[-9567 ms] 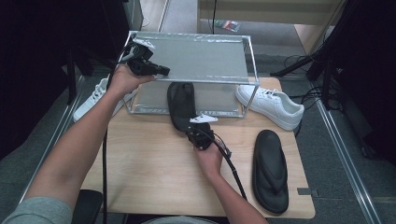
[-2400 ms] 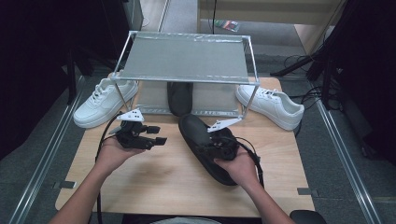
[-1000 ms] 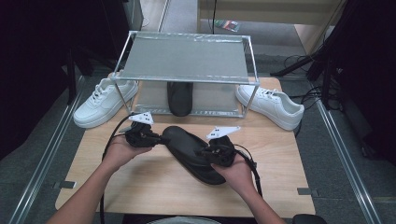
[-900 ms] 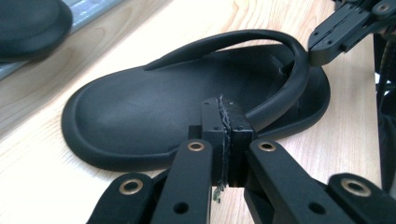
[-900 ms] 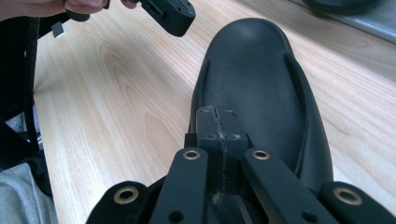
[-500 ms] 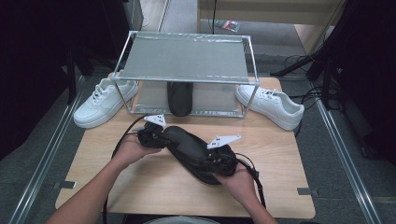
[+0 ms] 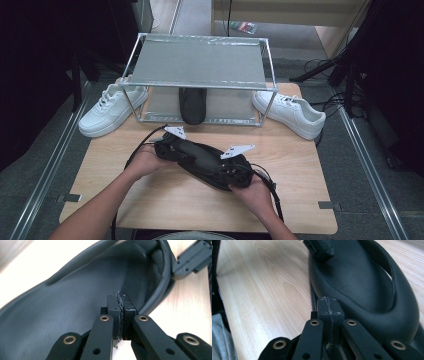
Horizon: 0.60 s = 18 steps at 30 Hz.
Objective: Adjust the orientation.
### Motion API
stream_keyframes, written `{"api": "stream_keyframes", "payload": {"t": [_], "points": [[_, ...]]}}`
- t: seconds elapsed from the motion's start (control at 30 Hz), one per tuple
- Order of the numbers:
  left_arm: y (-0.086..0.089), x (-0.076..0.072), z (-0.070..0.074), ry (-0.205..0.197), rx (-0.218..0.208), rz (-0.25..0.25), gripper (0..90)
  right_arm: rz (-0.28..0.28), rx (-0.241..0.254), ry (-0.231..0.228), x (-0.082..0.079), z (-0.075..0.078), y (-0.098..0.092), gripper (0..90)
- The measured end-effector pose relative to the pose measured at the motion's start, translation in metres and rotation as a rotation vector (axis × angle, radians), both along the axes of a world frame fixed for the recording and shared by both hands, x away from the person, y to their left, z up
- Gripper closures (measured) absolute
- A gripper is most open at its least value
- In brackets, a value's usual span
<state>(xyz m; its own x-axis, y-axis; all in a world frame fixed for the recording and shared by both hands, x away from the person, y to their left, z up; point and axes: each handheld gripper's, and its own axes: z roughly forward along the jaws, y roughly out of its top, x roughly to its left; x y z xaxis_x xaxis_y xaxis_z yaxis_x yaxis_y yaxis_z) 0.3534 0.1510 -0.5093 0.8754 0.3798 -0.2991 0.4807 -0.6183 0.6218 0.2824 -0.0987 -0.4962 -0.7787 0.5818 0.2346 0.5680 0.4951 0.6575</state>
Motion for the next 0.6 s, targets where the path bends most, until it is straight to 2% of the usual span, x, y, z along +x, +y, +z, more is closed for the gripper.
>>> {"api": "stream_keyframes", "payload": {"t": [0.27, 0.6], "points": [[-0.003, -0.006, 0.002, 0.01, -0.018, -0.011, 90.0, -0.028, -0.003, 0.0, 0.005, 0.001, -0.003, 90.0], [-0.009, -0.02, 0.003, 0.015, -0.016, -0.026, 89.7, -0.052, -0.007, 0.002, 0.018, 0.002, -0.004, 90.0]]}}
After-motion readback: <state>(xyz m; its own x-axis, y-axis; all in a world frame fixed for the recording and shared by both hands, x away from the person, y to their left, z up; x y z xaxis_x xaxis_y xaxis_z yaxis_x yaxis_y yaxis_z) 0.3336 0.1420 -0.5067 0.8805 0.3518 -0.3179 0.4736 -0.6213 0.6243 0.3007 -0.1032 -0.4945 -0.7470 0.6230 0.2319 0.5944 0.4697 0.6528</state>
